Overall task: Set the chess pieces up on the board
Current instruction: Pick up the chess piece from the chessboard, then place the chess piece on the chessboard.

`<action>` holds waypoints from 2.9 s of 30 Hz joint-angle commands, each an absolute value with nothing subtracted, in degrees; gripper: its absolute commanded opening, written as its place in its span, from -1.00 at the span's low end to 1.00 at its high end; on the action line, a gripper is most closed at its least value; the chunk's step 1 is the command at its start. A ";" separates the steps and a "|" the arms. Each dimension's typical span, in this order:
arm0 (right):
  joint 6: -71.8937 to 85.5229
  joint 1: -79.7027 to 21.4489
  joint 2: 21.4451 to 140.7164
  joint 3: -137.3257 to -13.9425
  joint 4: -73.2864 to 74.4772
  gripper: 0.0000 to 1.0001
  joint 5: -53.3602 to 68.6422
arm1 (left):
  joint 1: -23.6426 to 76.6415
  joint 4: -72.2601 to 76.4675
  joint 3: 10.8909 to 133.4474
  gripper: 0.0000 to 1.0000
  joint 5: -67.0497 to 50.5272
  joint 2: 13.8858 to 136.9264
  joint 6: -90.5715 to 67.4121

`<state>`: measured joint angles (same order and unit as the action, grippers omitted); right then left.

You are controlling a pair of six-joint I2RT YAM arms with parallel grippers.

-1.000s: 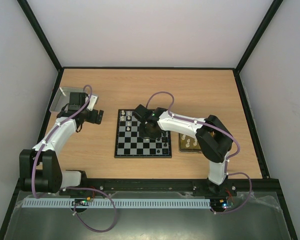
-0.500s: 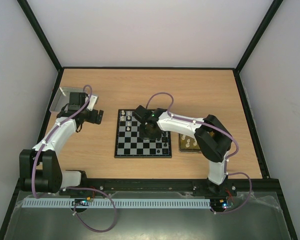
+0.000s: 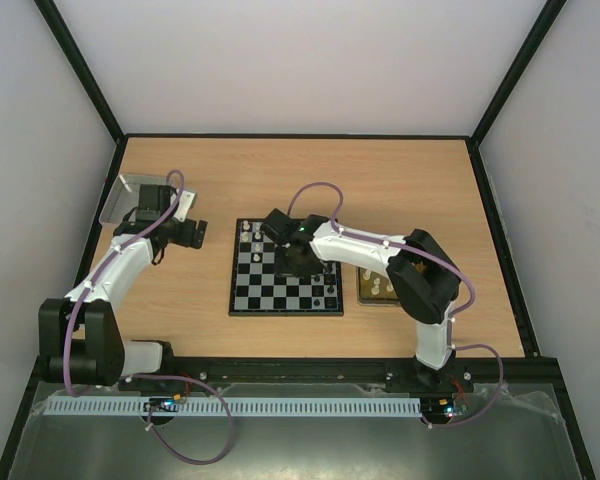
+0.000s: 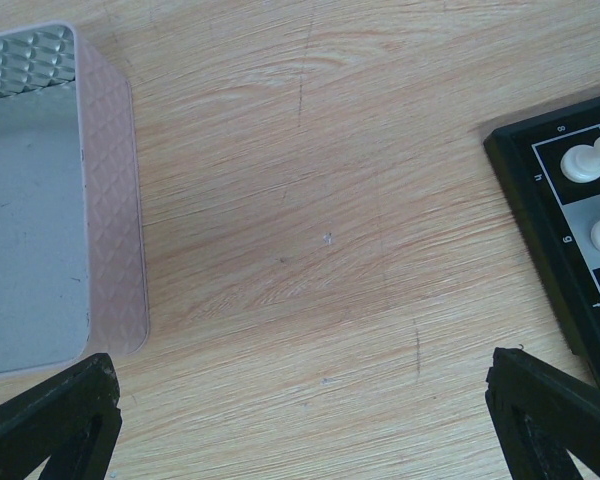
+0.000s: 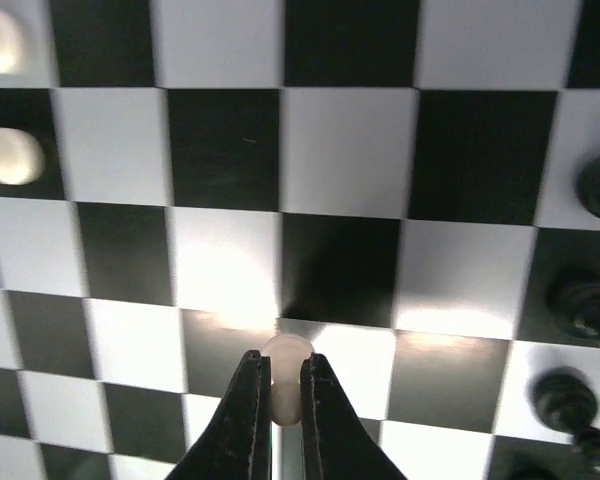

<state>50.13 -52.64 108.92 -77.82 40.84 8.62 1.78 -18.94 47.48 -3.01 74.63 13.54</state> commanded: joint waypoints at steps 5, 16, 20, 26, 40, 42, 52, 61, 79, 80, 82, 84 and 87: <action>49.49 -55.74 114.25 -87.66 44.90 -0.96 6.77 | 1.24 -18.84 46.56 0.99 -3.74 73.39 13.80; 48.91 -56.16 119.58 -94.77 45.88 -0.96 7.45 | 0.95 -18.90 46.61 0.99 -4.28 73.23 13.82; 48.74 -56.11 121.13 -97.59 46.58 -0.96 7.73 | 0.94 -18.85 46.77 1.00 -4.38 73.43 13.86; 48.54 -56.46 122.67 -100.01 47.35 -0.96 8.30 | 0.96 -18.75 46.72 1.00 -4.31 73.49 13.80; 48.26 -57.05 124.44 -101.94 47.68 -0.96 8.75 | 0.90 -18.79 46.72 1.00 -4.22 73.52 13.80; 48.26 -57.04 124.75 -101.88 47.58 -0.96 8.79 | 0.92 -18.81 46.65 0.99 -4.22 73.52 13.80; 48.13 -57.06 125.18 -101.87 47.16 -0.94 8.97 | 0.88 -18.73 46.67 1.00 -4.17 73.52 13.80; 48.34 -57.04 125.27 -102.48 46.81 -0.72 9.23 | 0.87 -18.72 46.42 1.00 -4.13 73.39 13.89; 49.71 -57.18 122.26 -102.05 44.09 -0.62 10.47 | 0.83 -18.76 46.33 0.99 -4.04 73.26 13.93; 49.90 -57.20 121.59 -101.97 43.96 -0.58 10.27 | 0.87 -18.80 46.32 0.99 -4.03 73.17 13.89; 49.93 -57.10 120.13 -101.91 44.52 -0.53 9.08 | 0.88 -18.89 46.35 1.00 -4.04 73.04 13.89; 49.53 -57.04 118.03 -101.32 45.25 -0.49 7.40 | 0.88 -18.90 46.43 1.00 -4.04 72.97 13.91; 49.40 -56.32 113.27 -98.69 45.99 -0.50 4.72 | 0.88 -18.98 46.33 1.00 -4.19 72.86 13.97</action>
<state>49.32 -56.71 121.38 -100.57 44.47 9.17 1.21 -18.76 47.03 -3.99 74.59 13.61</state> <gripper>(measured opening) 0.254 0.998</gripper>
